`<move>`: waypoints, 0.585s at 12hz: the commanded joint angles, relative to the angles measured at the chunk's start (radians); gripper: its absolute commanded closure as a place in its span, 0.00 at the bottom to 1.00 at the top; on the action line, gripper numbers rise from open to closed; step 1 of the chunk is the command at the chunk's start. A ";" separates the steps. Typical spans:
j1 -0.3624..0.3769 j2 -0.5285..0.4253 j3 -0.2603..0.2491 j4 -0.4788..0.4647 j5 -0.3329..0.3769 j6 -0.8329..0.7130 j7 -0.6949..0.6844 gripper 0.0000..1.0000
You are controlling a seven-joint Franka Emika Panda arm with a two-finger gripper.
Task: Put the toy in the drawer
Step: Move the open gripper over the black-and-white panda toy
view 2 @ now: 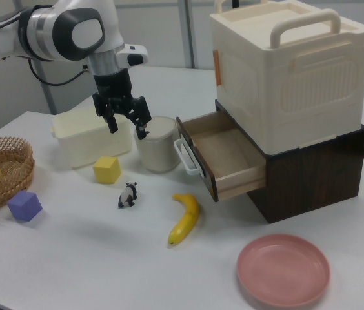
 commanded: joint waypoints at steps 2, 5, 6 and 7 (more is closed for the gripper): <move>0.030 -0.010 -0.022 -0.018 0.021 -0.014 -0.020 0.00; 0.036 0.028 -0.014 -0.015 0.018 0.008 -0.018 0.00; 0.046 0.041 -0.014 -0.015 0.020 0.048 -0.011 0.00; 0.056 0.061 -0.014 -0.017 0.021 0.079 -0.009 0.00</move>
